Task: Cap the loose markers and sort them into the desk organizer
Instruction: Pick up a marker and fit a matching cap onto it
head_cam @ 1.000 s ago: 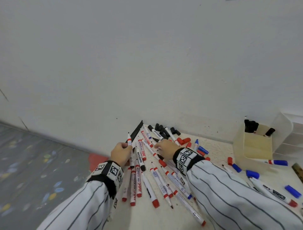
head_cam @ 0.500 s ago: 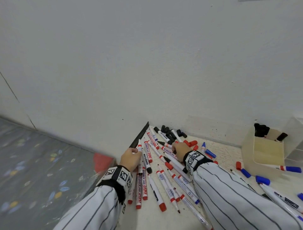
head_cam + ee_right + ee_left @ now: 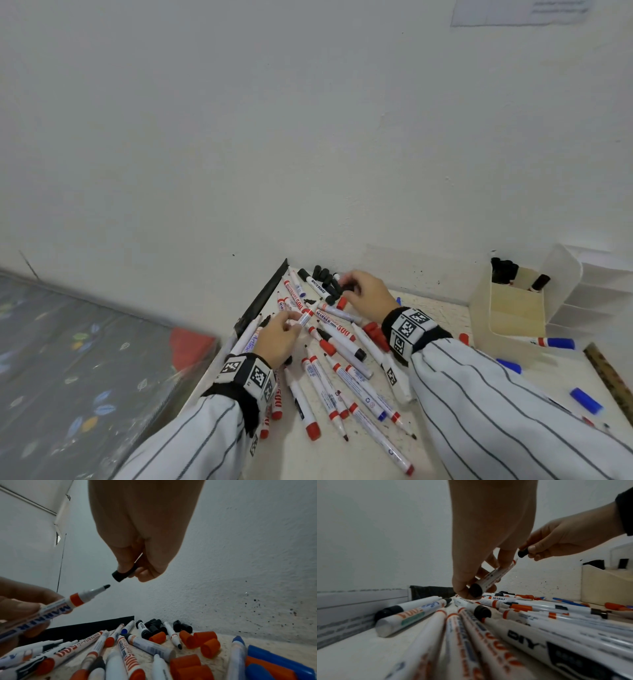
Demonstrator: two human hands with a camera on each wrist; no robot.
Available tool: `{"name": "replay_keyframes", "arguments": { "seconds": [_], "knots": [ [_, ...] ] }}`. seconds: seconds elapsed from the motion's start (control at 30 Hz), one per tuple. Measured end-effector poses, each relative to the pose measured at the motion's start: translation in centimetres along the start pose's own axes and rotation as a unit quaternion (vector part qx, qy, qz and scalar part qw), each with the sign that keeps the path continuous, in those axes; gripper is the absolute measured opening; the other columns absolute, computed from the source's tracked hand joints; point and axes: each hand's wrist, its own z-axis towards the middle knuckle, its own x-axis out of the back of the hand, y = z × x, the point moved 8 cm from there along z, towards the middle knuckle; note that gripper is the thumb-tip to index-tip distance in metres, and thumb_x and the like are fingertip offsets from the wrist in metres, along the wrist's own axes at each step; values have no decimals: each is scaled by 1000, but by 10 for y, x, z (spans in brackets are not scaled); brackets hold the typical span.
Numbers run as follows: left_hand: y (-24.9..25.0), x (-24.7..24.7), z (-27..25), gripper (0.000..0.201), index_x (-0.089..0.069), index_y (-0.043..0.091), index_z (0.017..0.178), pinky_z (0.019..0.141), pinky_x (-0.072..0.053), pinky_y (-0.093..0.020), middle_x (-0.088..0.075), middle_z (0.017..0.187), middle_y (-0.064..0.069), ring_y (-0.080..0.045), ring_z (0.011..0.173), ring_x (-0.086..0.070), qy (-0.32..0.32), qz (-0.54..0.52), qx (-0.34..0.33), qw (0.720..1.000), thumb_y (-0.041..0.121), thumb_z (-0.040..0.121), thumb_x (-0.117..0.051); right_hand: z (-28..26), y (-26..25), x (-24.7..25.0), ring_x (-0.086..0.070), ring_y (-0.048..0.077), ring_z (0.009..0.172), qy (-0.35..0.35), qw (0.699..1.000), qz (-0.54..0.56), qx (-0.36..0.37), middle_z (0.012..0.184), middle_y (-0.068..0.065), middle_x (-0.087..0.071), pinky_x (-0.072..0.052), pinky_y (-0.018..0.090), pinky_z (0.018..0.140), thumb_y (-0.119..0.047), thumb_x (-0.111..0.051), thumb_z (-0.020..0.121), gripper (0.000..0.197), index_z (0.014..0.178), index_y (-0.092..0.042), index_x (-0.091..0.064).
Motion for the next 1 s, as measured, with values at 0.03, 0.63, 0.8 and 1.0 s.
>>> {"name": "replay_keyframes", "arguments": {
  "seconds": [0.03, 0.63, 0.8, 1.0],
  "knots": [
    [4, -4, -2, 19, -53, 21, 115, 59, -38, -13, -57, 87, 6, -5, 72, -52, -8, 8, -13, 1000, 21, 97, -46, -4, -3, 3, -49, 9, 75, 1, 1000, 3, 7, 106, 2, -58, -38, 8, 64, -1, -54, 88, 21, 105, -9, -62],
    [99, -74, -53, 19, -64, 17, 102, 66, -46, -11, -61, 87, 8, -3, 73, -55, -40, 39, -226, 973, 20, 83, -68, -89, 51, 57, -41, 16, 60, 3, 987, 5, -160, 66, 6, -46, -32, 27, 60, -46, -31, 97, 50, 67, -11, -48],
    [122, -100, -64, 24, -63, 21, 112, 62, -49, -24, -61, 76, 5, -8, 63, -52, -50, 124, -266, 955, 30, 96, -48, -107, 58, 86, -35, 15, 52, 72, 984, 17, -163, 56, 3, -37, -30, 29, 58, -35, -33, 98, 48, 55, -15, -38],
    [142, -134, -77, 29, -57, 14, 92, 56, -36, -22, -46, 64, 7, -6, 56, -41, -177, 119, -257, 943, 28, 101, -33, -125, 59, 104, -30, 13, 51, 102, 985, 23, -137, 54, 0, -32, -25, 28, 53, -28, -33, 99, 46, 54, -17, -33]
  ]
}}
